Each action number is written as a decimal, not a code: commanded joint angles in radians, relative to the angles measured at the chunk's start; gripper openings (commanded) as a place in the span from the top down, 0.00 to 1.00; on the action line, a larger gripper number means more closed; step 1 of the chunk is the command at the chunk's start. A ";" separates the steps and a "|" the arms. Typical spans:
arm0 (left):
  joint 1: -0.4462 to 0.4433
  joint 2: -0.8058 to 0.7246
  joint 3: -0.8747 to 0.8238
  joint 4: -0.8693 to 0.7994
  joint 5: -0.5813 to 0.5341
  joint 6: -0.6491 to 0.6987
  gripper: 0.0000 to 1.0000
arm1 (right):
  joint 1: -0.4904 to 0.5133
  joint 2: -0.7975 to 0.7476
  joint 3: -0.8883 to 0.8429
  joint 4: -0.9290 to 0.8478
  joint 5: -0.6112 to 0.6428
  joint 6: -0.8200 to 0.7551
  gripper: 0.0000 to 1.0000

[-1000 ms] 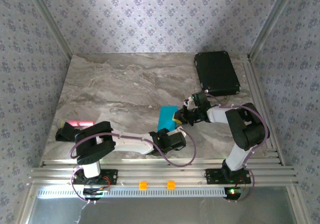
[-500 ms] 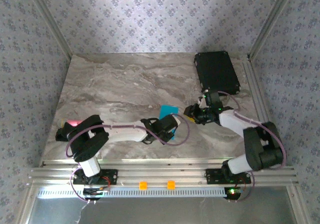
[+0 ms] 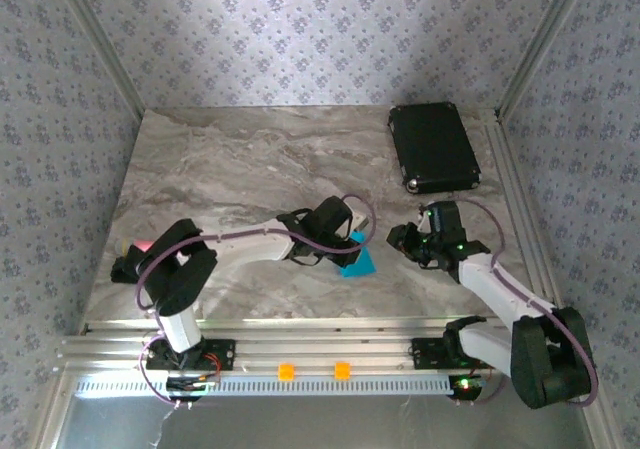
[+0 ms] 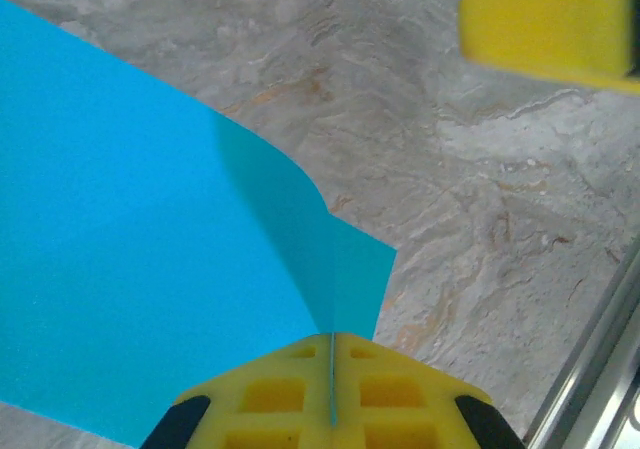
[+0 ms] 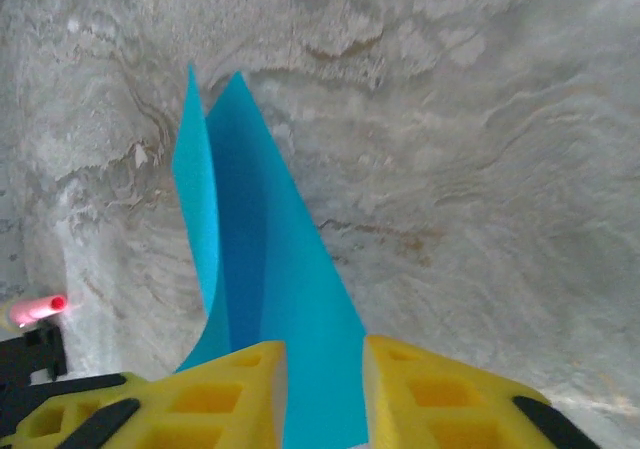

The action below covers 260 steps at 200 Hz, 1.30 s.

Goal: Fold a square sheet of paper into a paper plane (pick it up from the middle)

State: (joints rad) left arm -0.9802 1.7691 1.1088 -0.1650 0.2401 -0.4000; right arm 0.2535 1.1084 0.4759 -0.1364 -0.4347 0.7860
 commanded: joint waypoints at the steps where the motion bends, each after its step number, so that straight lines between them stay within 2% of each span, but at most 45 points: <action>1: 0.015 0.030 0.016 0.001 0.032 -0.054 0.99 | 0.051 0.055 -0.001 0.040 -0.075 0.009 0.79; 33: 0.027 0.025 -0.008 0.005 0.015 -0.070 0.98 | 0.118 0.140 -0.003 0.107 -0.047 0.049 0.94; 63: 0.031 0.026 -0.020 0.019 0.022 -0.077 0.98 | 0.158 0.208 0.003 0.177 -0.036 0.079 0.99; 94: 0.032 0.030 -0.018 0.021 0.024 -0.080 0.98 | 0.189 0.279 0.018 0.243 -0.029 0.108 0.99; 130: 0.032 0.032 -0.018 0.022 0.027 -0.083 0.96 | 0.204 0.350 0.030 0.252 -0.013 0.112 0.99; 146: 0.033 0.030 -0.021 0.022 0.025 -0.082 0.95 | 0.206 0.373 0.028 0.203 0.019 0.111 1.00; 162: 0.037 0.029 -0.024 0.018 0.020 -0.079 0.93 | 0.210 0.380 0.027 0.128 0.073 0.101 1.00; 186: 0.051 0.024 -0.030 0.018 0.022 -0.074 0.89 | 0.208 0.364 -0.002 0.116 0.103 0.107 1.00; 204: 0.060 0.025 -0.030 0.015 0.027 -0.065 0.85 | 0.208 0.360 -0.010 0.123 0.100 0.105 1.00; 249: 0.080 0.024 -0.029 0.012 0.046 -0.052 0.85 | 0.208 0.376 0.006 0.125 0.081 0.093 1.00; 260: 0.080 0.024 -0.029 0.014 0.050 -0.052 0.81 | 0.207 0.378 0.008 0.127 0.077 0.090 1.00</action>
State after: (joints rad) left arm -0.9066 1.7954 1.0889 -0.1547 0.2569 -0.4686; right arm 0.4610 1.4605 0.4961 0.0784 -0.4141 0.8833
